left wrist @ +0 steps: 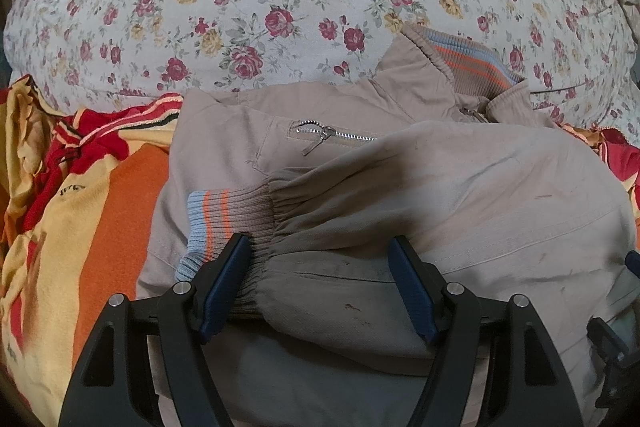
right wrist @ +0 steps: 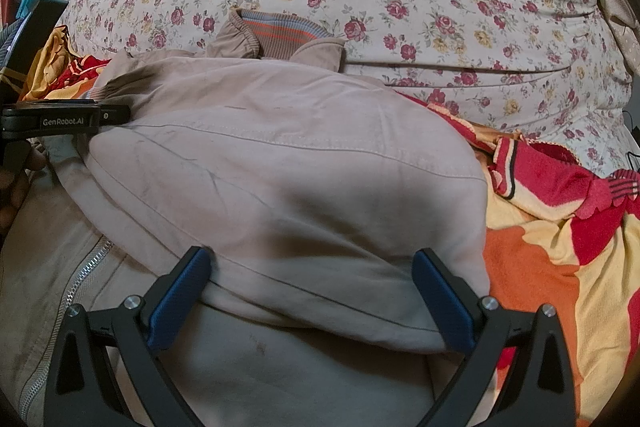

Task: Fold large clothes

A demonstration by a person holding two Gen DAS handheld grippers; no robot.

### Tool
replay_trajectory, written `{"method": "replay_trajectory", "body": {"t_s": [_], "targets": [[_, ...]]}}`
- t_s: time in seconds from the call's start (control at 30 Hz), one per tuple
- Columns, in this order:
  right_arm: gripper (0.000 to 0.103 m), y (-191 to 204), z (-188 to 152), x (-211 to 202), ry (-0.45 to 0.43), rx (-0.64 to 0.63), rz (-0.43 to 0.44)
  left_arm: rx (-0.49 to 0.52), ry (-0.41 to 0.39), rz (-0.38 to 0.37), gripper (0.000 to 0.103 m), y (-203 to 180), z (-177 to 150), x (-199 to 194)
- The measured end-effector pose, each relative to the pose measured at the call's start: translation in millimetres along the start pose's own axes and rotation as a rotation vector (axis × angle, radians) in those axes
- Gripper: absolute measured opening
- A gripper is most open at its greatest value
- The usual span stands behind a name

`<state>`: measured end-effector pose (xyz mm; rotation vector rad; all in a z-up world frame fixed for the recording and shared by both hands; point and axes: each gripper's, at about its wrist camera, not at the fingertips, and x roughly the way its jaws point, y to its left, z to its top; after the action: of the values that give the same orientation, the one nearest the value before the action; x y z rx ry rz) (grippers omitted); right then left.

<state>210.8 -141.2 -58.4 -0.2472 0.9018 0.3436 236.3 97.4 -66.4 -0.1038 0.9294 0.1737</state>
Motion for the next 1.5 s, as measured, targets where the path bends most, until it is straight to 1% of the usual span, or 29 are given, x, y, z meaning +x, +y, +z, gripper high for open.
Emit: {"method": "replay_trajectory", "body": {"t_s": [0.53, 0.8, 1.17, 1.37, 1.5], "targets": [[0.102, 0.0, -0.1, -0.1, 0.0, 0.0, 0.0, -0.02, -0.006, -0.02, 0.063, 1.9, -0.1, 1.1], [0.102, 0.4, -0.4, -0.1, 0.0, 0.0, -0.001, -0.001, -0.001, -0.002, 0.064, -2.6, -0.6, 2.7], [0.102, 0.4, 0.0, -0.2, 0.001, 0.0, 0.0, -0.007, -0.007, -0.009, 0.064, -0.5, -2.0, 1.6], [0.102, 0.4, 0.0, -0.2, 0.0, 0.0, -0.001, 0.027, -0.006, 0.027, 0.064, -7.0, -3.1, 2.4], [0.102, 0.2, 0.1, -0.3, 0.0, 0.0, -0.001, 0.026, -0.005, 0.023, 0.064, -6.6, -2.7, 3.1]]}}
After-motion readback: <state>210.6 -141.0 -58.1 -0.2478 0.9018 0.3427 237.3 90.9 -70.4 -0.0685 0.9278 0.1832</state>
